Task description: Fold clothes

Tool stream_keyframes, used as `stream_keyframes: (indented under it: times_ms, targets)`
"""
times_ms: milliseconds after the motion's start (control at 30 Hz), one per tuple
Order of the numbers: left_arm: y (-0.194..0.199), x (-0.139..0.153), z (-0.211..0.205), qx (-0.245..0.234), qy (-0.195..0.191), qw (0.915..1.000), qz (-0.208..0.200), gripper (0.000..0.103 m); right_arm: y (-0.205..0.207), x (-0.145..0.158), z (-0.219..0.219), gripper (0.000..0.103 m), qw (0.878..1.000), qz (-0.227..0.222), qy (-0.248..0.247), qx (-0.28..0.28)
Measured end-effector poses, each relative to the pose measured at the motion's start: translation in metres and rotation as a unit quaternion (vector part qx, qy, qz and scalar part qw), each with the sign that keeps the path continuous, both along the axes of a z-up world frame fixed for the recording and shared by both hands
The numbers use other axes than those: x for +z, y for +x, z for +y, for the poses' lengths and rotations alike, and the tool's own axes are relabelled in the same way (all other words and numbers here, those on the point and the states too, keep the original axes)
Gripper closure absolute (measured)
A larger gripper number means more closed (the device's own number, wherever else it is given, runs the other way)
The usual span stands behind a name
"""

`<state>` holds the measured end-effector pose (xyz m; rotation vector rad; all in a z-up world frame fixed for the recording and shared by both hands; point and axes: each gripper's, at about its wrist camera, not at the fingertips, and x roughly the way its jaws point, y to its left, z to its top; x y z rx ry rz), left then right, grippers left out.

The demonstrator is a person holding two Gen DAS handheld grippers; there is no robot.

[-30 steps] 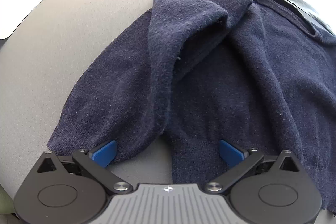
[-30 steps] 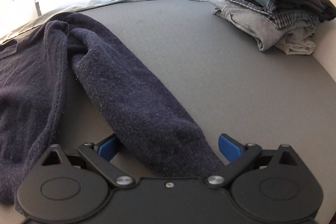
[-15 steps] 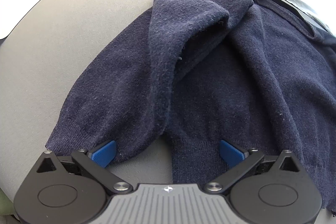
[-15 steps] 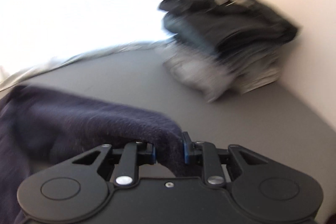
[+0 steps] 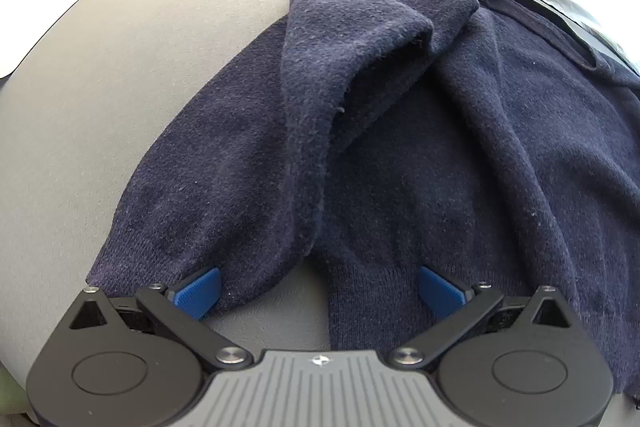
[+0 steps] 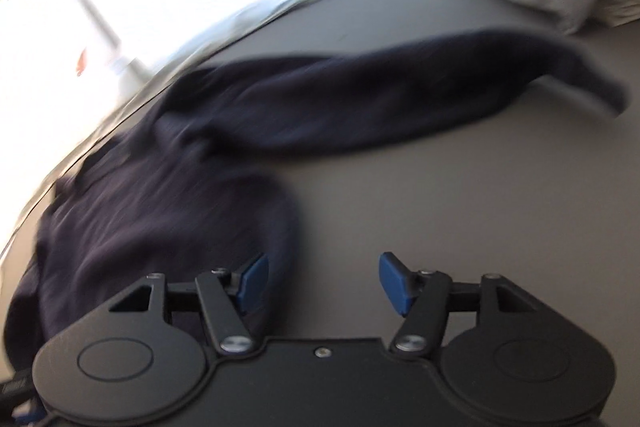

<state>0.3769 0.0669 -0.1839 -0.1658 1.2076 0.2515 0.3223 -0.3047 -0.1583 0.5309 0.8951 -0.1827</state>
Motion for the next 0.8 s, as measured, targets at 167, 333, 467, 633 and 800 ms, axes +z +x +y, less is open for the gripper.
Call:
stream_keyframes:
  times_ms: [167,333,467,633,800]
  targets:
    - [-0.004,0.001,0.001,-0.024,-0.003,0.9997,0.005,0.0,-0.005,-0.003,0.042,0.032,0.999,0.002,0.014,0.052]
    - [-0.016,0.006,0.0,-0.048,-0.001,0.9988,-0.01,0.012,-0.004,-0.005,0.052,0.04,0.997,-0.001,0.029,0.068]
    - [-0.022,0.01,0.0,-0.062,0.001,0.9977,-0.027,0.032,-0.008,-0.002,0.056,0.063,0.998,0.005,0.014,0.059]
    - [-0.028,0.017,-0.004,-0.094,0.012,0.9944,-0.047,0.082,-0.01,-0.006,0.056,0.091,0.999,0.0,0.001,0.034]
    - [-0.037,0.021,0.008,-0.081,-0.01,0.9948,-0.06,0.095,-0.018,-0.001,0.06,0.093,0.999,-0.019,-0.013,0.022]
